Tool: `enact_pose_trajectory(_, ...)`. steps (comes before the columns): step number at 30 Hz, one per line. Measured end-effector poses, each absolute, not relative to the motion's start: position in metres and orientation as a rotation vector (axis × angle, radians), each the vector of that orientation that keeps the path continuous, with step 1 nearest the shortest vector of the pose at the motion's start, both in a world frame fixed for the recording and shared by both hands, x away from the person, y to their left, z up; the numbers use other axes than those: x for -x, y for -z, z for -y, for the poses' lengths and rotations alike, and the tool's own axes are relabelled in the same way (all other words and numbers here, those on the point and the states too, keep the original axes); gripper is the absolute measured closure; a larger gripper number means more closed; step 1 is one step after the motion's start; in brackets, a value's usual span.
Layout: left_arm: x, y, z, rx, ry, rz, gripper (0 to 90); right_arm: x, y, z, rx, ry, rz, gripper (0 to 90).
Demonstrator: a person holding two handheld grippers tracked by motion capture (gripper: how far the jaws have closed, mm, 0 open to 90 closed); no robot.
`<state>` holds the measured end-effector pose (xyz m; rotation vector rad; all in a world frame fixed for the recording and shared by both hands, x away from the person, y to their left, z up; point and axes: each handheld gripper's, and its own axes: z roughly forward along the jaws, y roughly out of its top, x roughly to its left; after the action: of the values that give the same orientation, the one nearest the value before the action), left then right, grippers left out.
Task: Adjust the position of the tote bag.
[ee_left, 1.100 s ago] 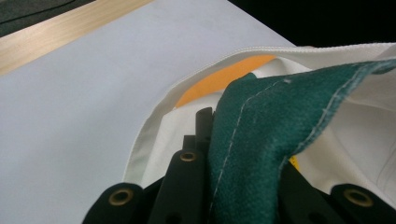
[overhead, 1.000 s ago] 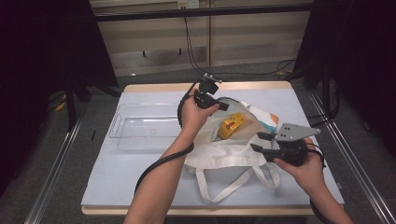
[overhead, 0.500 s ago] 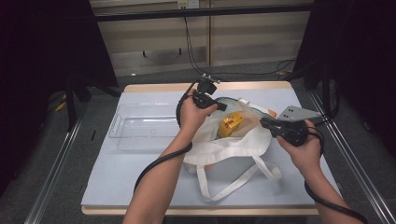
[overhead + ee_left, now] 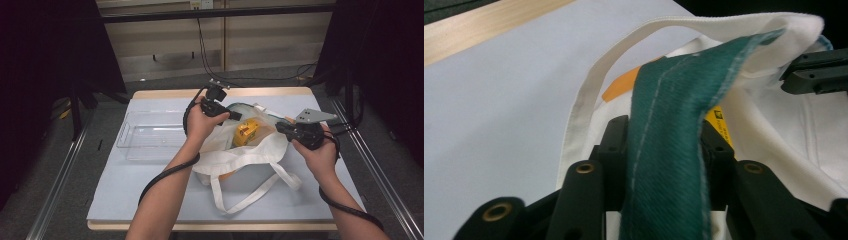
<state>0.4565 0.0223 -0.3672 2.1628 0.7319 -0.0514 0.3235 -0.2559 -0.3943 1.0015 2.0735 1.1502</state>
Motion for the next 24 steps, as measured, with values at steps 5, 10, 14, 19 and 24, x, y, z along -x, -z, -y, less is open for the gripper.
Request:
enact_pose_trajectory(5,-0.452,0.36,-0.027,-2.144,0.057,-0.715,55.8,-0.322,0.393,0.254,-1.002,-1.15,-2.07,86.2)
enact_pose_trajectory(10,-0.445,0.354,-0.03,-2.136,0.033,-0.695,50.2,-0.322,0.392,0.253,-1.001,-1.146,-2.074,86.5)
enact_pose_trajectory(14,-0.441,0.35,-0.035,-2.132,0.049,-0.668,48.6,-0.323,0.392,0.252,-1.006,-1.138,-2.075,86.6)
enact_pose_trajectory(19,-0.436,0.345,-0.044,-2.13,0.03,-0.655,46.1,-0.323,0.392,0.25,-1.013,-1.136,-2.076,86.7)
enact_pose_trajectory(24,-0.429,0.338,-0.052,-2.114,0.029,-0.64,45.6,-0.326,0.391,0.245,-1.006,-1.141,-2.09,87.0)
